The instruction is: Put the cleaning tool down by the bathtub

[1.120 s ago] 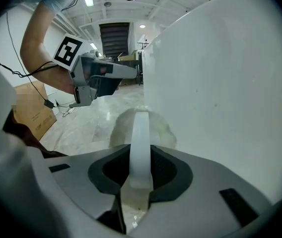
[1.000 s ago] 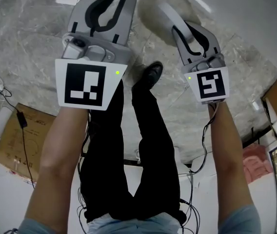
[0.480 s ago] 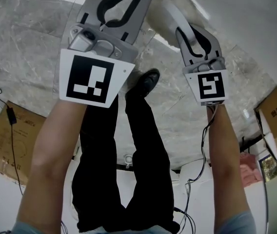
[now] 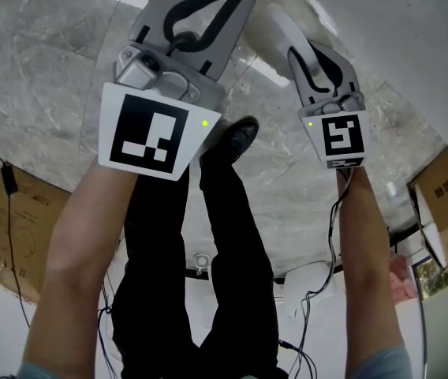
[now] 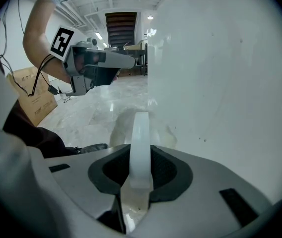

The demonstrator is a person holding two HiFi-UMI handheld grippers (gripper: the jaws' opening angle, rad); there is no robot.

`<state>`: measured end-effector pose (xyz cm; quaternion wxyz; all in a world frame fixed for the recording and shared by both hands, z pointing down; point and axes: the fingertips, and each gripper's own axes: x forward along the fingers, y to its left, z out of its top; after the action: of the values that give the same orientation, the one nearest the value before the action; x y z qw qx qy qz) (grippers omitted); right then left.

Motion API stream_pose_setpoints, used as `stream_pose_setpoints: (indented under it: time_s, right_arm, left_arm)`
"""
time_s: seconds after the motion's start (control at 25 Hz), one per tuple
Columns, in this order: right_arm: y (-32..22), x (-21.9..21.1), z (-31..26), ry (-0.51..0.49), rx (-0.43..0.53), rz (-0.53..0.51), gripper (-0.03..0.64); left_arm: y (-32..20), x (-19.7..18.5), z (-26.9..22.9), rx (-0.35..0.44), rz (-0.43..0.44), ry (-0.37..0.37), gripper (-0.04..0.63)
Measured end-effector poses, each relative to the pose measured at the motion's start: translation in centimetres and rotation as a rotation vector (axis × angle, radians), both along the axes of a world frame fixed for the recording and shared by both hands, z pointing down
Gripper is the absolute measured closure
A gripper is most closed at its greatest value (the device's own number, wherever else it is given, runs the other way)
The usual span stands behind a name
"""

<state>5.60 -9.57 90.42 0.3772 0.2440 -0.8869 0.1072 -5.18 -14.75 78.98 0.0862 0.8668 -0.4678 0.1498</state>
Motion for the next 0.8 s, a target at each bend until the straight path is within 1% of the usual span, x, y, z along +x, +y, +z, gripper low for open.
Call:
stream_pose_setpoints:
  time_s: [0.16, 0.36, 0.8]
  right_arm:
    - [-0.4, -0.1, 0.9, 0.008, -0.001, -0.001, 0.512]
    - [-0.8, 0.2, 2.4, 0.046, -0.042, 0.029, 0.512]
    - [-0.6, 1.1, 4.6, 0.079, -0.054, 0.009, 0.511]
  left_arm:
    - [0.0, -0.2, 1.1, -0.006, 0.003, 0.001, 0.58]
    - [0.1, -0.1, 2.1, -0.017, 0.014, -0.001, 0.58]
    - [0.4, 0.4, 2.5, -0.021, 0.018, -0.011, 0.58]
